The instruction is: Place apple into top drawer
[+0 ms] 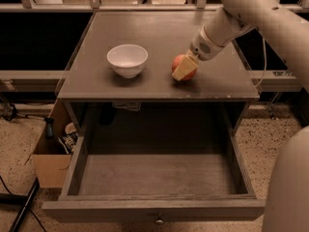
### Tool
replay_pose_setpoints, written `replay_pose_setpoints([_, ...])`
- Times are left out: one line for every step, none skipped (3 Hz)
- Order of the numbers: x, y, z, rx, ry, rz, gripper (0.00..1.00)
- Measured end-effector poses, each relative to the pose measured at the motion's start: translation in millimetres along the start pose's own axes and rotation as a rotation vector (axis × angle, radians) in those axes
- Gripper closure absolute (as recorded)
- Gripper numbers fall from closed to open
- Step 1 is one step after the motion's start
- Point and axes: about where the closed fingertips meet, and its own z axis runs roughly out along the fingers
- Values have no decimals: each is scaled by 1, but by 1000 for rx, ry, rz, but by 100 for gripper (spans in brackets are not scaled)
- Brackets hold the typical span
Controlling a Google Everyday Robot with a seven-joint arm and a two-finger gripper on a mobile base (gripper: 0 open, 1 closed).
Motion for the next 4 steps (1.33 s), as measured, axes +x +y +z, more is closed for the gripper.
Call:
replay_pose_setpoints([0,0,0,0,0,0,100])
replay_pose_setpoints([0,0,0,0,0,0,100])
replay_pose_setpoints([1,6,-9,-31,32,-31,100])
replay_pose_setpoints([18,7,-35,-38,46,-38,100])
